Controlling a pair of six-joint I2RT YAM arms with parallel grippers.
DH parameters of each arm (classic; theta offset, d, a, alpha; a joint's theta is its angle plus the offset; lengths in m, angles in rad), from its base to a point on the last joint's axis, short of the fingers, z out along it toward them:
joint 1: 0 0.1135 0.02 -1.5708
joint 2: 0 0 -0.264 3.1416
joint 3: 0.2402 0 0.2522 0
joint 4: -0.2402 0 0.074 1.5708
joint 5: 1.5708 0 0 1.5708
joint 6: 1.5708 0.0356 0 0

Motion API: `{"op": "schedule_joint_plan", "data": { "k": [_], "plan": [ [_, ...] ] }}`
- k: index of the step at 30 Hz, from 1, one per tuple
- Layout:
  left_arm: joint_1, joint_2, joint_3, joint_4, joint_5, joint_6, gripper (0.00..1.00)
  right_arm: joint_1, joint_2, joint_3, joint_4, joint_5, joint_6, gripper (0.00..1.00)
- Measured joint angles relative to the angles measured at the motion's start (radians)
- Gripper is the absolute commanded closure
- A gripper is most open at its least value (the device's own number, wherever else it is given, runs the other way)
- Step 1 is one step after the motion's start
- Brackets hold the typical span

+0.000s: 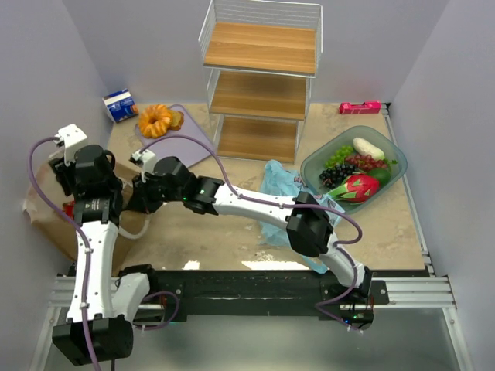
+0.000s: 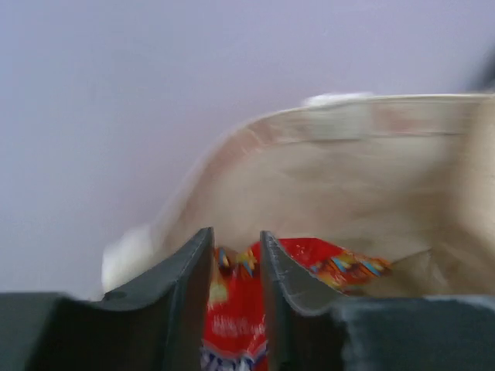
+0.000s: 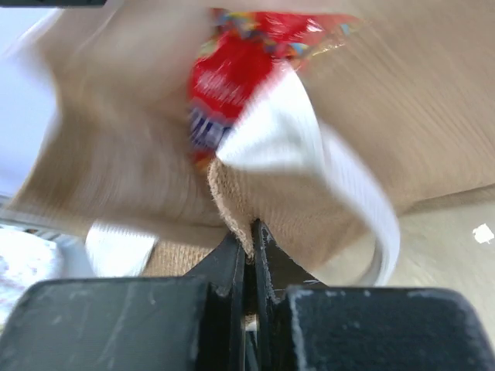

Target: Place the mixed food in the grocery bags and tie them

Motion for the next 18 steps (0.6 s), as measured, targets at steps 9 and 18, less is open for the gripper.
{"op": "schedule_joint_plan", "data": {
  "k": [9,18],
  "plan": [
    [-0.012,-0.069,0.092,0.022,0.129,-0.048,0.05,0.001,-0.113,-0.083,0.036,-0.025,-0.019,0.14],
    [-0.258,-0.076,0.223,0.04,0.204,-0.048,0.05,-0.132,-0.608,-0.564,0.059,0.042,-0.049,0.04]
  ]
}}
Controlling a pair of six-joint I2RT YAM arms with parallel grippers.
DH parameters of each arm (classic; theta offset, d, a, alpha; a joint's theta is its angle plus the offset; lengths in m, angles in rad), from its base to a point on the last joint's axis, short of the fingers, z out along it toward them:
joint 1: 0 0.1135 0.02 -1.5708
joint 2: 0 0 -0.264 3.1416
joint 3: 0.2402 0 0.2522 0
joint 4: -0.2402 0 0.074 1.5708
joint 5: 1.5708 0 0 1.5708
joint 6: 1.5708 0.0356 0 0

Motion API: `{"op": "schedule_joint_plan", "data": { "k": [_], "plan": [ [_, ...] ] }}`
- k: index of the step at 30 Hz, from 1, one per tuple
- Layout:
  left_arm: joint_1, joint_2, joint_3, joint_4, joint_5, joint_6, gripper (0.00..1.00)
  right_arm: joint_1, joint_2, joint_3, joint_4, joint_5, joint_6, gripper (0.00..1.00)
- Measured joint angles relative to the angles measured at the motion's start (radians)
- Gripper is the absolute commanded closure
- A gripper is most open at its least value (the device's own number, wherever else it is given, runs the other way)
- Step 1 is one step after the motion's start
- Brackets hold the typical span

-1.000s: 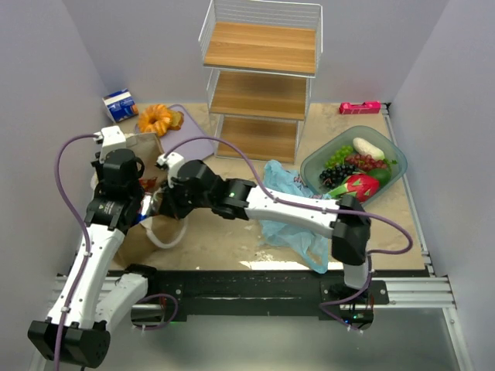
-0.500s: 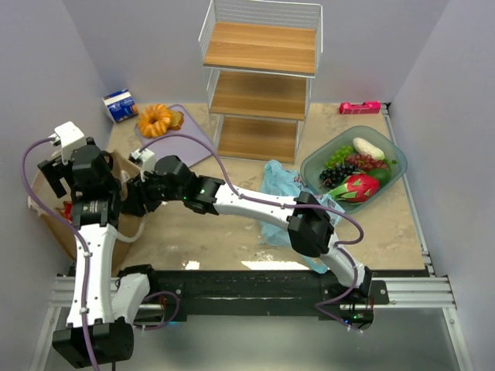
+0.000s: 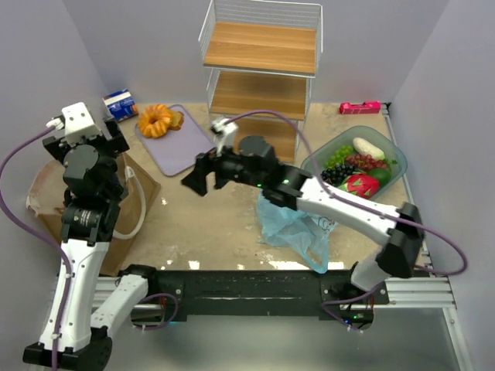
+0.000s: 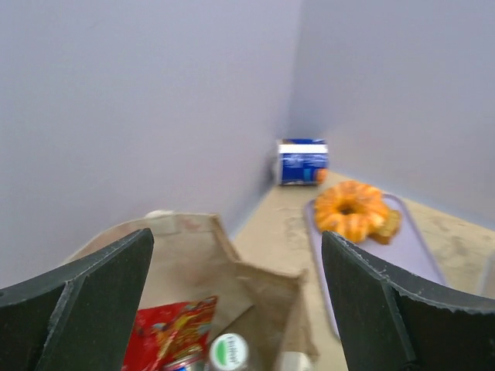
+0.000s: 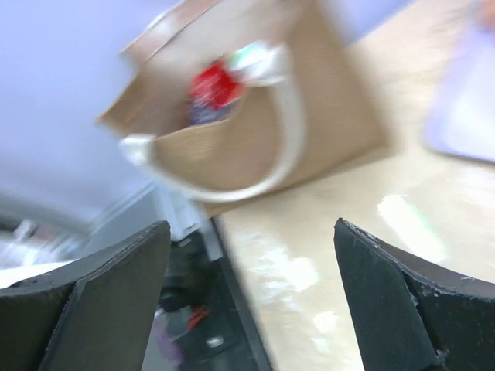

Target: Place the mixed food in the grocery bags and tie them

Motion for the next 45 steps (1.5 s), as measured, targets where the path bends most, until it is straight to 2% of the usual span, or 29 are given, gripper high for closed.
{"op": "schedule_joint_plan", "data": {
  "k": [4,6,8,11,13,15,20,24,30,37,38,39,41,42,44,45],
  "plan": [
    [-0.123,0.043,0.046,0.01,0.095,-0.009,0.04,-0.092,-0.223,-0.152,-0.082,0.174,-0.026,0.02],
    [-0.235,0.077,0.052,0.03,0.116,-0.013,0.04,-0.135,-0.32,-0.214,-0.138,0.238,-0.029,0.01],
    [-0.405,0.124,0.052,0.054,0.097,-0.01,0.03,-0.217,-0.427,-0.293,-0.193,0.277,-0.028,0.01],
    [-0.634,0.224,0.052,0.085,0.087,-0.003,0.01,-0.393,-0.546,-0.393,-0.287,0.336,-0.027,0.01],
    [-0.746,0.307,0.05,0.096,0.115,-0.011,0.01,-0.478,-0.598,-0.438,-0.361,0.378,-0.027,0.01],
    [-0.812,0.369,0.017,0.127,0.187,-0.035,0.01,-0.529,-0.634,-0.47,-0.425,0.389,-0.031,0.01],
    [-0.894,0.395,-0.231,0.304,0.41,-0.122,0.0,-0.683,-0.675,-0.554,-0.523,0.368,-0.048,0.01],
    [-0.938,0.48,-0.328,0.42,0.574,-0.179,0.0,-0.758,-0.702,-0.635,-0.579,0.338,-0.047,0.01],
    [-0.949,0.598,-0.34,0.544,0.73,-0.238,0.0,-0.757,-0.752,-0.661,-0.598,0.273,-0.046,0.01],
    [-0.963,0.761,-0.277,0.545,0.724,-0.241,0.02,-0.757,-0.809,-0.661,-0.617,0.215,-0.035,0.04],
    [-0.969,0.792,-0.257,0.531,0.696,-0.241,0.06,-0.757,-0.82,-0.661,-0.619,0.203,-0.03,0.05],
    [-0.972,0.813,-0.243,0.524,0.679,-0.241,0.19,-0.757,-0.83,-0.661,-0.621,0.19,-0.027,0.07],
    [-0.981,0.856,-0.219,0.512,0.642,-0.239,0.38,-0.757,-0.845,-0.661,-0.623,0.166,-0.02,0.11],
    [-0.983,0.872,-0.214,0.513,0.629,-0.246,0.56,-0.757,-0.852,-0.661,-0.622,0.149,-0.017,0.13],
    [-0.986,0.885,-0.213,0.511,0.613,-0.262,0.8,-0.757,-0.861,-0.661,-0.62,0.111,-0.008,0.18],
    [-0.986,0.885,-0.217,0.517,0.601,-0.267,0.98,-0.757,-0.864,-0.662,-0.618,0.087,-0.003,0.2]
  ]
}}
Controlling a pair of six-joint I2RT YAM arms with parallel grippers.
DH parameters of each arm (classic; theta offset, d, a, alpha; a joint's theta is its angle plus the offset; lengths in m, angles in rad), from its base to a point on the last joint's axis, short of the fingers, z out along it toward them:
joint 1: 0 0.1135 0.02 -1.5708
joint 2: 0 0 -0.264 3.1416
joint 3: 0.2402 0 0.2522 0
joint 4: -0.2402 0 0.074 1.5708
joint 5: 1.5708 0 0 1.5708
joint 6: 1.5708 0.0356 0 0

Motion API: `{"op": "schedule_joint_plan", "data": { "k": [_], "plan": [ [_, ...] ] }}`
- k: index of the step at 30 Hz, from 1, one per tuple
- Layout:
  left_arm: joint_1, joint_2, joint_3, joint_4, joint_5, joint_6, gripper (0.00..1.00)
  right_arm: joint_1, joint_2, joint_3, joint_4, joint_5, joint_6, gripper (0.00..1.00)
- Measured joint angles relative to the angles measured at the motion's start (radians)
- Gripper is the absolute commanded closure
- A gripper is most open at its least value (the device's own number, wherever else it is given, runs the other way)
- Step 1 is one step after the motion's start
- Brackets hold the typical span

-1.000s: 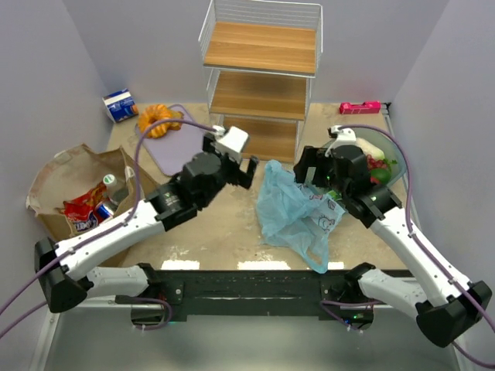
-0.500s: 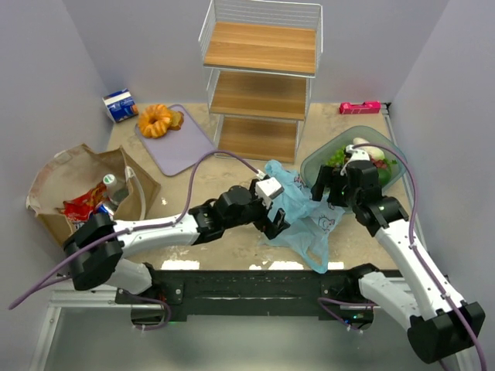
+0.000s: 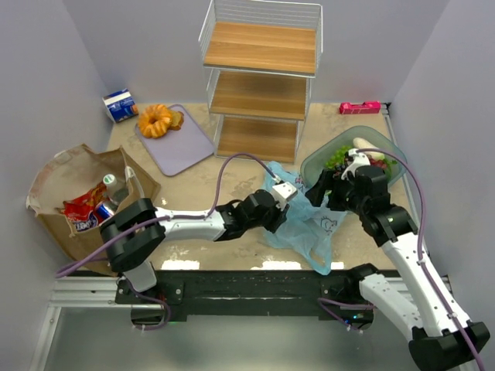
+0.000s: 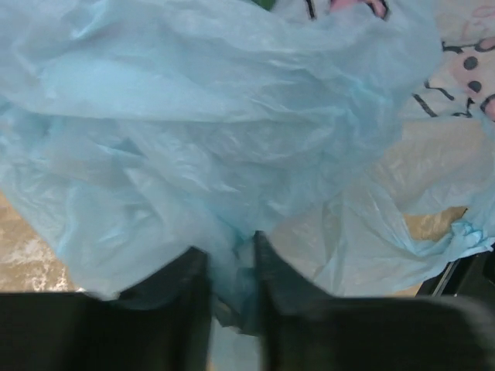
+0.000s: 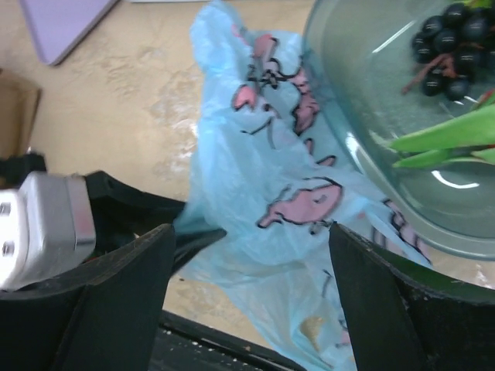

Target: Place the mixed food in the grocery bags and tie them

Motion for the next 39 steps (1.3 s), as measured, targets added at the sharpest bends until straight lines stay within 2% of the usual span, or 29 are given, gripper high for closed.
{"op": "schedule_joint_plan", "data": {
  "k": [3,8,12,15,23,25,26,30,35,39],
  "plan": [
    [0.0,-0.031,-0.031,0.022,-0.037,-0.028,1.0,0.0,-0.008,-0.019,0.027,-0.082,0.016,0.27],
    [0.04,-0.27,-0.213,0.072,-0.05,-0.146,1.0,0.012,-0.004,-0.069,0.074,-0.206,0.046,0.36],
    [0.151,-0.487,-0.369,0.147,-0.01,-0.283,1.0,0.089,-0.001,-0.081,0.121,-0.238,0.072,0.39],
    [0.192,-0.57,-0.431,0.161,0.008,-0.364,1.0,0.178,-0.027,-0.082,0.177,-0.238,0.1,0.39],
    [0.211,-0.658,-0.498,0.183,0.086,-0.523,1.0,0.301,-0.103,-0.085,0.348,-0.244,0.175,0.41],
    [0.216,-0.673,-0.507,0.19,0.099,-0.552,1.0,0.341,-0.096,-0.088,0.368,-0.222,0.186,0.36],
    [0.217,-0.676,-0.507,0.191,0.102,-0.561,1.0,0.353,-0.095,-0.088,0.37,-0.206,0.186,0.3],
    [0.223,-0.677,-0.507,0.177,0.101,-0.576,1.0,0.377,-0.08,-0.076,0.342,-0.122,0.175,0.22],
    [0.23,-0.669,-0.509,0.154,0.101,-0.577,1.0,0.377,-0.061,0.009,0.278,-0.033,0.128,0.21],
    [0.231,-0.665,-0.517,0.156,0.101,-0.584,1.0,0.378,-0.062,0.026,0.283,-0.019,0.113,0.23]
  ]
}}
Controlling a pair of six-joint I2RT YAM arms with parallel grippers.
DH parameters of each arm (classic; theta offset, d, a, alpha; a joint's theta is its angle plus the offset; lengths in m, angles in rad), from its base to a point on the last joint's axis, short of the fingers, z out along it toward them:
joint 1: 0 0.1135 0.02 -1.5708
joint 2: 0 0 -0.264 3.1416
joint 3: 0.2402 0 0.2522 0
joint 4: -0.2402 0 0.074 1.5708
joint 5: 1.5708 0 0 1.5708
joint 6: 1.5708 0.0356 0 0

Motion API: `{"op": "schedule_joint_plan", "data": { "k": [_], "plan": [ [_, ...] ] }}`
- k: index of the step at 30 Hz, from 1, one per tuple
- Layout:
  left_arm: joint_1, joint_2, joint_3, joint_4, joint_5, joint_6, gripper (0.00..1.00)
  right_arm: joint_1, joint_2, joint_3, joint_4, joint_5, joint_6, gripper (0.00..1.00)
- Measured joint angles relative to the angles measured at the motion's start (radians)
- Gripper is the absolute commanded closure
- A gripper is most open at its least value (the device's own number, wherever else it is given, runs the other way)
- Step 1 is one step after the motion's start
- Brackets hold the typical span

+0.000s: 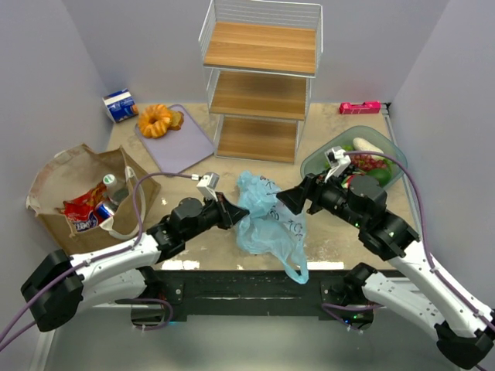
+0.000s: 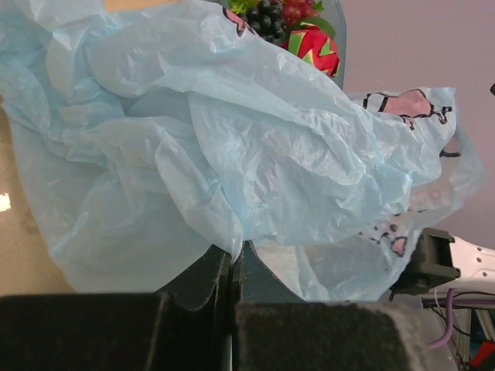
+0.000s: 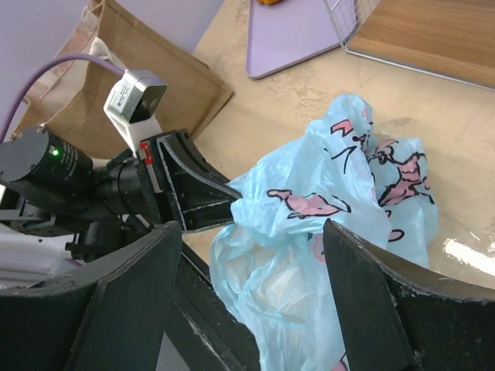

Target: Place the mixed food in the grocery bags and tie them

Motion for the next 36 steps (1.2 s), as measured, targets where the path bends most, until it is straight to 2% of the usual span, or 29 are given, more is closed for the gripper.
{"op": "schedule_joint_plan", "data": {
  "k": [7,14,19,24,30,33,35,36],
  "plan": [
    [0.046,0.049,-0.01,0.059,0.028,-0.037,1.0,0.016,0.013,-0.003,0.005,0.0,-0.016,0.19],
    [0.065,0.085,-0.04,0.134,0.069,-0.091,1.0,0.017,0.019,-0.016,0.034,-0.026,-0.035,0.33],
    [0.071,0.085,-0.049,0.221,0.093,-0.153,1.0,0.028,0.065,-0.143,0.143,-0.07,0.013,0.36],
    [0.071,0.08,-0.069,0.287,0.11,-0.204,1.0,0.028,0.143,-0.264,0.221,-0.099,0.059,0.36],
    [0.071,0.06,-0.091,0.32,0.129,-0.243,1.0,0.028,0.212,-0.327,0.41,-0.11,0.087,0.37],
    [0.071,0.054,-0.105,0.336,0.136,-0.257,1.0,0.028,0.275,-0.342,0.531,-0.121,0.085,0.46],
    [0.071,0.05,-0.109,0.341,0.138,-0.263,1.0,0.028,0.307,-0.347,0.591,-0.136,0.08,0.64],
    [0.071,0.049,-0.111,0.343,0.139,-0.264,1.0,0.028,0.318,-0.348,0.615,-0.146,0.078,0.77]
  ]
}}
